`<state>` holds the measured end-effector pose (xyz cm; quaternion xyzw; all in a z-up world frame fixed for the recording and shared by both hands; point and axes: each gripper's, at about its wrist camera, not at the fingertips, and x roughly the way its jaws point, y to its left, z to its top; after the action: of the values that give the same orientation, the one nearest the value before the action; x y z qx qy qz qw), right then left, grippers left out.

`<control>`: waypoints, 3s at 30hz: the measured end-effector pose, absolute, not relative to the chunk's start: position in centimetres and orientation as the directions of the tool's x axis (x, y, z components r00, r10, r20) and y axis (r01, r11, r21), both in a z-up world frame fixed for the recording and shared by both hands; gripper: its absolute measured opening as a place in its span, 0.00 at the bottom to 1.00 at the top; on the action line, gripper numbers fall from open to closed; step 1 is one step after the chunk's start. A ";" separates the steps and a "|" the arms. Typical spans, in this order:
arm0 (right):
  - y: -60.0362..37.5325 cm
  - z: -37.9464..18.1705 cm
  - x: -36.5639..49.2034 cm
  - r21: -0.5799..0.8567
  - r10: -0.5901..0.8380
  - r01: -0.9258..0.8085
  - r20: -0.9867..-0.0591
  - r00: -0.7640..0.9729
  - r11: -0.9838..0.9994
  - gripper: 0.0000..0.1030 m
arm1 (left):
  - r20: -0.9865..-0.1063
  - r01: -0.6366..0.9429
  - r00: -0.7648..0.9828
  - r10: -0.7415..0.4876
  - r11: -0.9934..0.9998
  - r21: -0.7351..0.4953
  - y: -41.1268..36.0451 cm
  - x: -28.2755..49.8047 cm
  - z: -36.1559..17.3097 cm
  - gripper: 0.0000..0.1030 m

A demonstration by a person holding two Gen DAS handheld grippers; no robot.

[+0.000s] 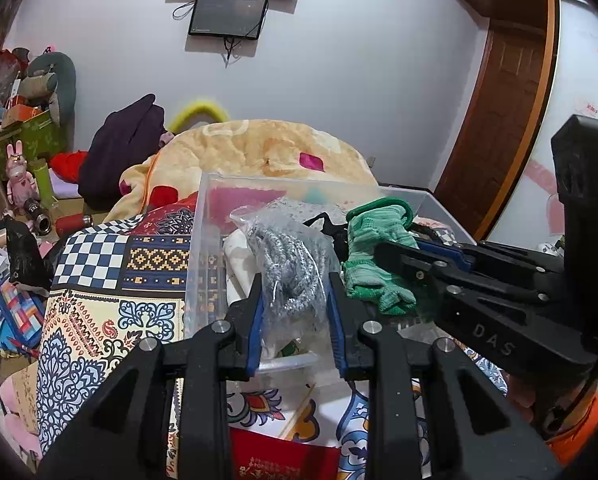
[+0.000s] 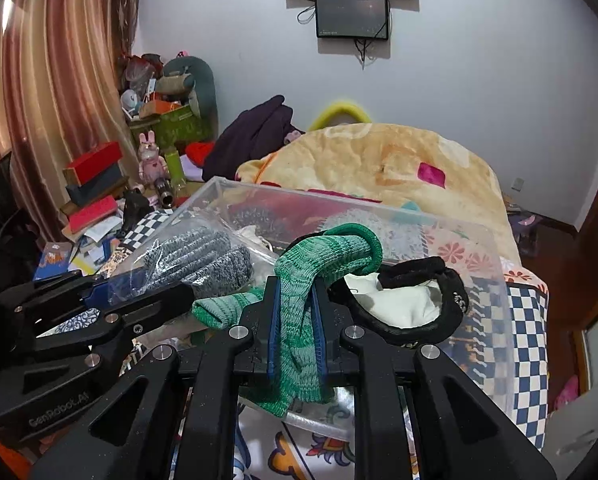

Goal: Organize soft objects
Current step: 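Carry glove and mesh bag into the clear box while both tools open to release, then grasp the braided black-white cord with the right tool while the left tool grasps the red pouch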

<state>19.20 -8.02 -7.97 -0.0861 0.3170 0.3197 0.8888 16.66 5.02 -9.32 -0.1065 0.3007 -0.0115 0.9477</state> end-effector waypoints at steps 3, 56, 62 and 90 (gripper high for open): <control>-8.1 -8.0 19.4 0.049 0.504 -0.619 -0.633 0.588 0.784 0.16 | -0.571 -0.043 0.816 -0.085 0.977 -0.207 5.0 16.6 -9.3 0.28; -18.6 -13.7 10.1 0.090 0.408 -0.508 -0.722 0.559 0.857 0.82 | -0.679 -0.066 0.734 0.003 0.996 -0.067 3.5 7.2 -15.1 0.91; -18.5 -14.4 8.9 0.019 0.371 -0.513 -0.713 0.595 0.858 0.66 | -0.688 -0.072 0.726 0.021 0.996 -0.045 2.9 7.4 -16.0 0.91; -19.1 -11.0 9.7 0.077 0.450 -0.522 -0.623 0.640 0.849 0.13 | -0.568 0.032 0.822 -0.037 0.999 -0.018 -0.1 6.0 -11.9 0.32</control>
<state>9.72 -19.12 -10.97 -0.0550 0.3285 0.2688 0.9038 6.04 -0.12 -11.87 -0.0037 0.2975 -0.0181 0.9545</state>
